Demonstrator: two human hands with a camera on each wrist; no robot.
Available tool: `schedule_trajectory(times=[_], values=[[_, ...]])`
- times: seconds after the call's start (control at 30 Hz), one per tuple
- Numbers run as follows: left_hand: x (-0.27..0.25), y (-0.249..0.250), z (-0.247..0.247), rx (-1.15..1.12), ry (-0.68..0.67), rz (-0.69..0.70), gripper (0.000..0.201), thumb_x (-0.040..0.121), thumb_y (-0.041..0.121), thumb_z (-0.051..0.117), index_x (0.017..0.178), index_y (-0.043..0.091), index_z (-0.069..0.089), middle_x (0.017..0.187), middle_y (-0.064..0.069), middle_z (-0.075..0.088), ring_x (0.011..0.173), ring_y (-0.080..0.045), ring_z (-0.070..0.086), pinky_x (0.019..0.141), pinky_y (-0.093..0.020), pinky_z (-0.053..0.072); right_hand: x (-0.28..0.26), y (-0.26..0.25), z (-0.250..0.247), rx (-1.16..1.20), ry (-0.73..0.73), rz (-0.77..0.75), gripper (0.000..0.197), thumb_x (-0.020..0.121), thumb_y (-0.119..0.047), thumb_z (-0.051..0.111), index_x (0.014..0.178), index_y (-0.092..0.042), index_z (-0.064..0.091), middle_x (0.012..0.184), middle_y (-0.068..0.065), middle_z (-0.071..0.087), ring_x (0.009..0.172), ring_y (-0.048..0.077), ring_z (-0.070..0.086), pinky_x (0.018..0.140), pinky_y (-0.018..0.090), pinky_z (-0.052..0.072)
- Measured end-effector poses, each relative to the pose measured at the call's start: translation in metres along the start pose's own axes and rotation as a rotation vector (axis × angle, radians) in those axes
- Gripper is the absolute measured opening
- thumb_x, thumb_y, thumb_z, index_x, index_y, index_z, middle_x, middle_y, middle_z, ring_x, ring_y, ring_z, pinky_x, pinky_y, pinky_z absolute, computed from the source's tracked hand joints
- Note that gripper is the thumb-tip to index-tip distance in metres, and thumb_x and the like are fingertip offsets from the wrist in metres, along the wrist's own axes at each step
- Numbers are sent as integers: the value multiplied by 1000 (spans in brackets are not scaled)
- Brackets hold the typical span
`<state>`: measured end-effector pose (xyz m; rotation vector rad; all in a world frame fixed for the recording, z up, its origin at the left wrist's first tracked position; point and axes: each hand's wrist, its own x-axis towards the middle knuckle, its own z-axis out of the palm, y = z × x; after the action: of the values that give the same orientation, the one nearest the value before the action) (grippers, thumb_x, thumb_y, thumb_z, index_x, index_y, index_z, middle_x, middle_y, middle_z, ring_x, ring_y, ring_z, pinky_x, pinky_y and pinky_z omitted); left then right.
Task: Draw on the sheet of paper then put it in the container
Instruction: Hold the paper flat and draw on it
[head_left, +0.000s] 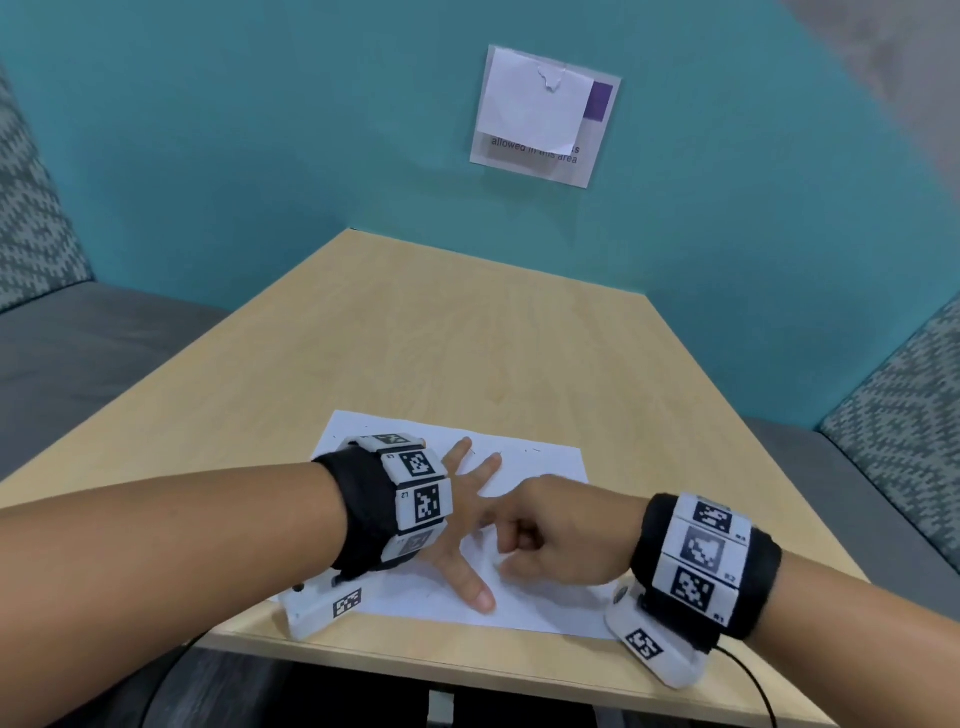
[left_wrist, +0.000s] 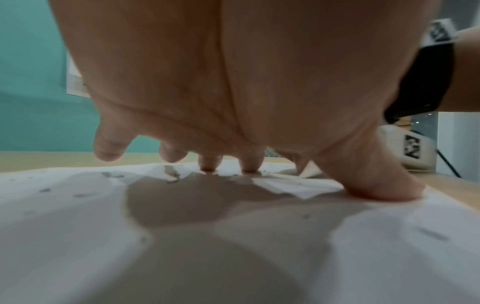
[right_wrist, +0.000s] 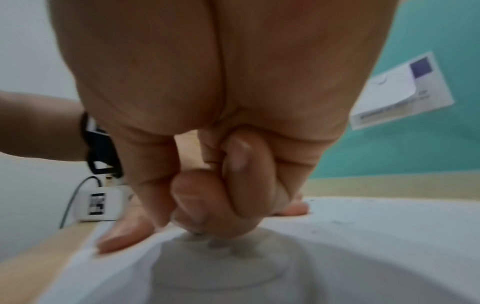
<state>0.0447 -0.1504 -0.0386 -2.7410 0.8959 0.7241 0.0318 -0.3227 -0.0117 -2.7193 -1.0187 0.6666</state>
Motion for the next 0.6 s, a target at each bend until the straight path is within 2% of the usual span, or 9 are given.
schedule_trajectory(times=[0.03,0.17,0.2,0.3,0.33,0.47,0.53,0.6], values=[[0,0,0,-5,2,2,105,73,80,61,152,55,-4,162,-2,-30,145,-42,-31,110,-75,-4,1,-1,-1,-9,2,-5,13,85,-26,63,88,-13,64,74,0,60,62,10,48,64,27,45],[4,-3,5,-9,18,-9,116,69,84,60,146,57,-23,163,-2,-28,146,-42,-28,109,-76,-4,8,22,-19,-46,133,115,12,84,-27,65,77,-20,59,67,-11,53,60,6,47,60,24,39],[4,-3,5,-7,20,-12,115,70,83,60,147,57,-21,163,-1,-29,146,-42,-28,109,-76,-5,8,20,-17,-43,120,107,12,83,-27,66,77,-19,59,66,-11,52,60,5,46,60,23,39],[4,-1,4,-13,20,-5,104,72,80,62,154,52,3,162,-1,-30,145,-41,-30,112,-73,-5,5,-2,-1,-10,11,-5,9,86,-26,65,82,-20,59,69,-11,51,60,3,46,59,17,38],[3,-1,3,-14,18,-3,103,73,79,62,154,51,6,162,-1,-30,145,-41,-30,112,-72,-5,5,-4,-1,-15,5,-20,9,86,-26,65,83,-20,59,70,-12,51,60,2,46,58,15,37],[1,-1,1,-16,15,-9,110,71,82,60,151,55,-10,162,-1,-29,146,-42,-28,110,-75,-4,8,12,-17,-56,97,87,12,85,-27,66,78,-21,58,68,-13,51,61,3,46,60,23,38],[2,-2,3,-12,19,-12,107,72,81,61,152,55,-5,163,-3,-28,146,-43,-27,111,-74,-5,4,4,-9,-18,45,56,12,85,-26,66,78,-21,57,70,-10,53,61,6,47,60,23,40],[4,-3,6,-17,39,0,110,68,84,61,150,57,-7,163,-4,-28,145,-44,-28,109,-76,-4,-6,-12,3,23,-33,-31,14,86,-25,66,80,-14,59,73,3,59,62,15,49,61,26,42]])
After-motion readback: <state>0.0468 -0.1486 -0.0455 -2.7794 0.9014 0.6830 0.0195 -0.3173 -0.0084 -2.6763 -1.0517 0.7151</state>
